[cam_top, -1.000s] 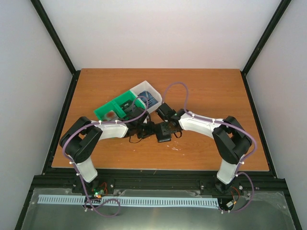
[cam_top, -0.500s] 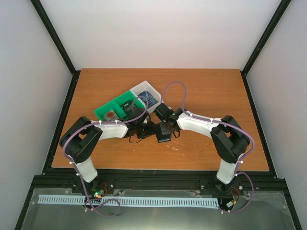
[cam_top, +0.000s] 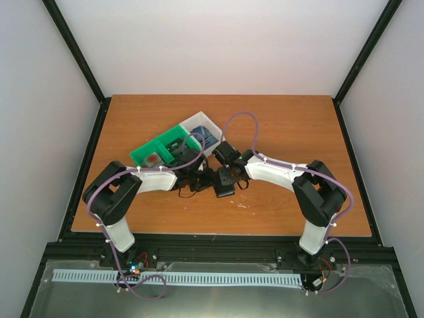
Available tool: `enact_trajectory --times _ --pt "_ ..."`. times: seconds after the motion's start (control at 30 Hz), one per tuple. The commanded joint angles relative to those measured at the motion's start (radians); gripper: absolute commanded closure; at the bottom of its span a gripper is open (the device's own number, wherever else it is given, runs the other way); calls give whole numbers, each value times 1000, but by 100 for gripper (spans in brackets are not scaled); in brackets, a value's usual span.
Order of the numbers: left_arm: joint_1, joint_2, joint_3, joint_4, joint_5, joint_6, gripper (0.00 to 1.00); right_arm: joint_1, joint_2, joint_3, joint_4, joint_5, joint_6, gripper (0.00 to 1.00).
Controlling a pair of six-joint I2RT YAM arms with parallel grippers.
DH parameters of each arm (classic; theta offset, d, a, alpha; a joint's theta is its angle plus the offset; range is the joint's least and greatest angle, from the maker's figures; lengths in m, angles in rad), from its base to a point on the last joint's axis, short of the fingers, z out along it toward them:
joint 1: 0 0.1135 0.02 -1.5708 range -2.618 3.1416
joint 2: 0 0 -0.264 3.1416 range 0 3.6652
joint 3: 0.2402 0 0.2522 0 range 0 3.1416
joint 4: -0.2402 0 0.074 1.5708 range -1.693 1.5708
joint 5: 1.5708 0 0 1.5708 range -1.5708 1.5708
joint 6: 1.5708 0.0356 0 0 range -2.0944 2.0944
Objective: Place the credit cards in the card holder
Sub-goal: Close the card holder at the center of the board.
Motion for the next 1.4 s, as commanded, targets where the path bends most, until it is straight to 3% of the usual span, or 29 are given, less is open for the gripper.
enact_trajectory --times 0.0,0.2,0.67,1.37 --pt "-11 25 -2 -4 0 -3 55 8 -13 -9 47 -62 11 97" --pt "-10 33 -1 4 7 -4 63 7 -8 -29 78 -114 15 97" --pt "-10 42 -5 5 2 -1 67 -7 5 -68 154 -185 49 97" --pt "-10 39 -3 6 1 -1 68 3 53 -38 111 -100 6 97"
